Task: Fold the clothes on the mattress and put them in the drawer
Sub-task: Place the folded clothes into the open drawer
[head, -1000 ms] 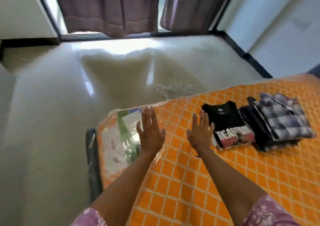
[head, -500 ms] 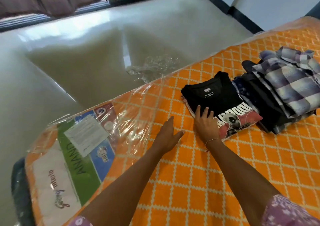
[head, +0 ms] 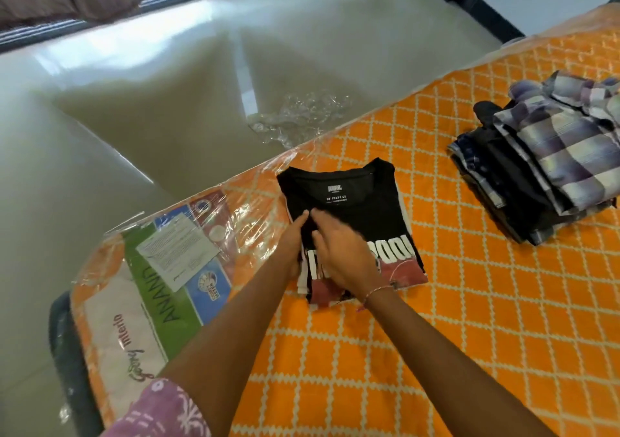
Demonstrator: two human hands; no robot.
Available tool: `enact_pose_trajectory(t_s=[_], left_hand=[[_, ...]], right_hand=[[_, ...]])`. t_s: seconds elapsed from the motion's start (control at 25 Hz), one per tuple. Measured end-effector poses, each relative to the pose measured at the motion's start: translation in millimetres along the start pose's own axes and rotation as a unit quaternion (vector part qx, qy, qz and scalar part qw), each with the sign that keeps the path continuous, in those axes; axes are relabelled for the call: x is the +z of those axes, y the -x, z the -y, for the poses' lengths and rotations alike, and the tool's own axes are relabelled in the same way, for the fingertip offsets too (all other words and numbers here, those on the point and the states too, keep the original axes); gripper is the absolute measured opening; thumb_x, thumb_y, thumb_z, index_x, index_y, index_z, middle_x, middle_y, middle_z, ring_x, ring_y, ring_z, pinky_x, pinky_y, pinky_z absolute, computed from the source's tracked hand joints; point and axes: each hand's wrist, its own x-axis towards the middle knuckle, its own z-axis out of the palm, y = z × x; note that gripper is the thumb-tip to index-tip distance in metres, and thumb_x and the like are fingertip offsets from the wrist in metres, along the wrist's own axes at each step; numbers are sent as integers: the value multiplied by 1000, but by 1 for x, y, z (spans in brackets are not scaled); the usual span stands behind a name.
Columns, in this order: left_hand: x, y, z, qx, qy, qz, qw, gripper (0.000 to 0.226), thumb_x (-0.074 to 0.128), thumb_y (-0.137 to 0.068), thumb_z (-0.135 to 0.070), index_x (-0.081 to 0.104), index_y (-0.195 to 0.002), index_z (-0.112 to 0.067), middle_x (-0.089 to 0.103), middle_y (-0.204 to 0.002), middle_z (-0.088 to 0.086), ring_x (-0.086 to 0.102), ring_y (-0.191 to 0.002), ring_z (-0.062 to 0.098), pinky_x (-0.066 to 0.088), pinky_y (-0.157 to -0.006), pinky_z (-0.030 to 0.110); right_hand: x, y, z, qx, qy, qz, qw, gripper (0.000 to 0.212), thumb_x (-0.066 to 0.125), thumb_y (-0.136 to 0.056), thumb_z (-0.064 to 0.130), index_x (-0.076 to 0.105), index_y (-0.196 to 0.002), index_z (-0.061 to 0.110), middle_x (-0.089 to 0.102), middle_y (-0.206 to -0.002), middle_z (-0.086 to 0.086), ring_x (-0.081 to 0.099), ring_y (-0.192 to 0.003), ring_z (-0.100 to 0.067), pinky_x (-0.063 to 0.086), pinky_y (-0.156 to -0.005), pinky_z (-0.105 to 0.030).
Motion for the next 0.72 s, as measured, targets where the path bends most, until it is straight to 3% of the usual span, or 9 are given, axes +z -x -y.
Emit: enact_pose_trajectory(t_s=[0.08,0.12,0.2,0.32,0.44,0.56,0.64,0.72], left_hand=[[-4,1,2,2,-37,-5,999,37,58,-93,-32,56,-123,-11,69,-105,15,69,-90,30,57,-77,39],[-5,-1,4,18,-62,-10,998,40,61,-91,-28,52,-127,-12,67,-112,17,67,-97,34,55,-84,45],[-4,0,12,55,-104,-22,993,49,65,-89,-21,46,-133,-13,63,-120,17,64,-103,35,52,-90,51],[-10,11,14,81,-152,-48,984,51,63,-91,-17,42,-137,-13,60,-125,15,62,-108,33,50,-94,51],[-19,31,1,88,-214,-57,971,51,65,-89,-13,46,-136,-7,59,-127,16,60,-112,32,49,-96,47],[-37,53,-30,117,-216,-46,968,54,65,-88,-11,42,-137,-10,60,-126,15,61,-109,32,52,-93,44],[-54,73,-50,143,-218,-46,964,51,65,-87,-11,44,-134,-10,62,-122,13,65,-100,26,57,-79,33],[-77,97,-69,160,-198,-60,965,43,65,-87,-8,49,-127,-12,64,-114,9,65,-86,16,54,-64,19]], right_hand=[[-13,1,-42,122,-32,-98,987,48,40,-99,37,36,-143,19,38,-147,-9,36,-135,-24,29,-109,-46],[-19,4,-63,204,-58,-106,971,54,42,-98,44,35,-144,17,38,-146,-12,35,-135,-28,29,-109,-47],[-21,9,-89,304,-182,-70,933,64,53,-91,50,39,-139,11,49,-136,-16,47,-125,-35,41,-99,-44],[-13,12,-92,369,-358,-49,857,61,70,-82,41,52,-127,4,62,-121,-16,60,-108,-35,49,-91,-41],[-16,23,-76,352,-487,-16,799,49,68,-85,21,53,-129,5,60,-125,-19,62,-102,-31,52,-85,-39],[-24,23,-44,318,-531,-6,786,44,63,-88,19,52,-130,11,60,-126,-15,64,-93,-25,50,-75,-32],[-36,21,-15,284,-563,1,776,40,59,-91,16,50,-129,18,60,-125,-11,62,-101,-30,49,-84,-41],[-52,21,23,227,-566,14,792,36,55,-93,9,48,-125,25,58,-124,-8,59,-107,-31,47,-89,-45]])
